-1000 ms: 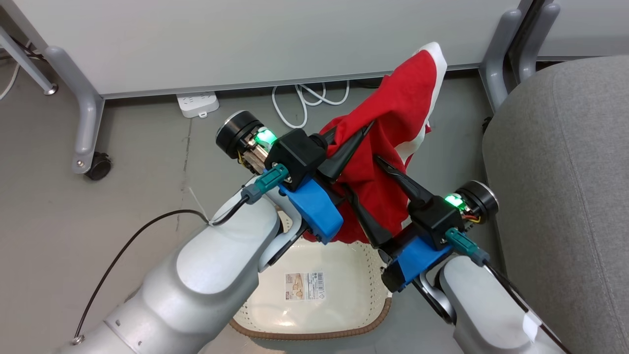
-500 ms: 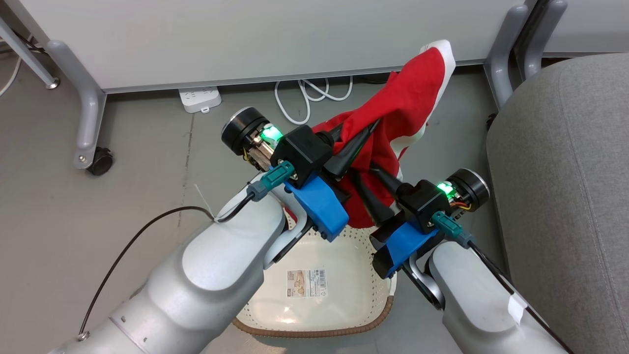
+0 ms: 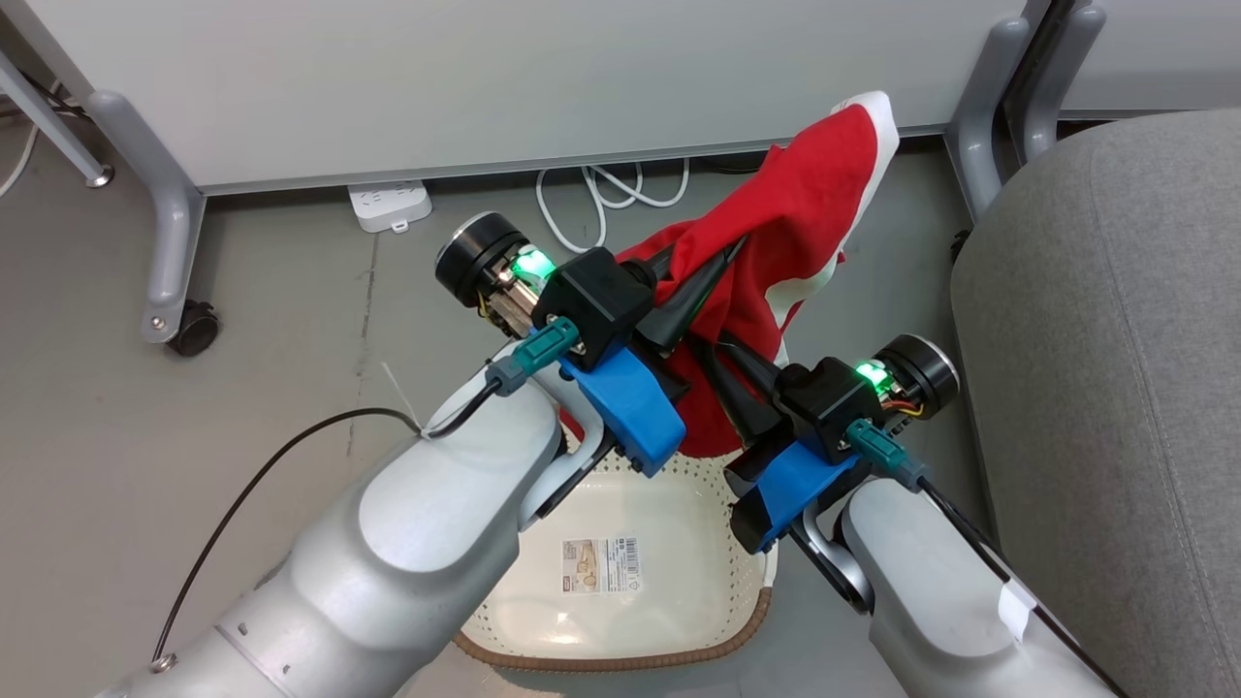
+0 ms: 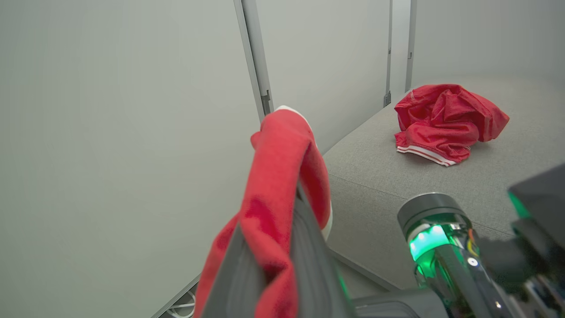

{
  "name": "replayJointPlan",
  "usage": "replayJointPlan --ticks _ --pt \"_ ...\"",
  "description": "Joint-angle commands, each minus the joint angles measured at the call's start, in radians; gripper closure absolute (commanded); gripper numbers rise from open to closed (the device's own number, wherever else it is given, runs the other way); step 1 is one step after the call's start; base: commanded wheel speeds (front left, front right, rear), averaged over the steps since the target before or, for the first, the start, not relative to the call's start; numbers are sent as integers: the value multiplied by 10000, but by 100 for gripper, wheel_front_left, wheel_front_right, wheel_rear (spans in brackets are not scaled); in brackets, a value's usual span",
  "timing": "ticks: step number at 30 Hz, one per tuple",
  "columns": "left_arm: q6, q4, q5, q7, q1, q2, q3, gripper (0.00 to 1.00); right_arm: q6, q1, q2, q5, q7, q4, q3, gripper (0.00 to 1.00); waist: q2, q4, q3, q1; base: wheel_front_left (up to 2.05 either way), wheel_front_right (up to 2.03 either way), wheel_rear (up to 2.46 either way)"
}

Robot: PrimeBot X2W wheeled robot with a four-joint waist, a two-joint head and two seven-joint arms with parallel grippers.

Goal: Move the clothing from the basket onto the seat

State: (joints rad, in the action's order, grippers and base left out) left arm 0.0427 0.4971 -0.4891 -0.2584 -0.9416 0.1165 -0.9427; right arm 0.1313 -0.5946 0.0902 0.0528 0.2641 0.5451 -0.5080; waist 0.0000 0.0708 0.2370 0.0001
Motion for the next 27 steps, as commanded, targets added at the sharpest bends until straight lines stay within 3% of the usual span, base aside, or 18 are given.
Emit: replayJointPlan --ticks 1,12,13,14,27 --pt "34 11 7 -81 7 29 26 100 -11 -12 18 30 4 20 -28 100 0 -4 -13 -1 0 0 0" --pt "37 78 -21 -70 68 38 13 100 -11 65 48 147 4 -36 -134 100 0 -29 -68 -1 0 0 0" --pt "27 83 -19 -70 53 38 7 11 -11 71 54 168 4 -44 -140 100 0 -33 -63 -1 0 0 0" --pt "3 73 19 -71 25 42 -2 0 -11 78 59 178 4 -51 -146 100 0 -38 -58 -1 0 0 0" --pt "-126 -66 165 -77 -21 131 125 0 -11 129 73 310 3 -108 -185 100 0 -117 -12 -1 0 0 0"
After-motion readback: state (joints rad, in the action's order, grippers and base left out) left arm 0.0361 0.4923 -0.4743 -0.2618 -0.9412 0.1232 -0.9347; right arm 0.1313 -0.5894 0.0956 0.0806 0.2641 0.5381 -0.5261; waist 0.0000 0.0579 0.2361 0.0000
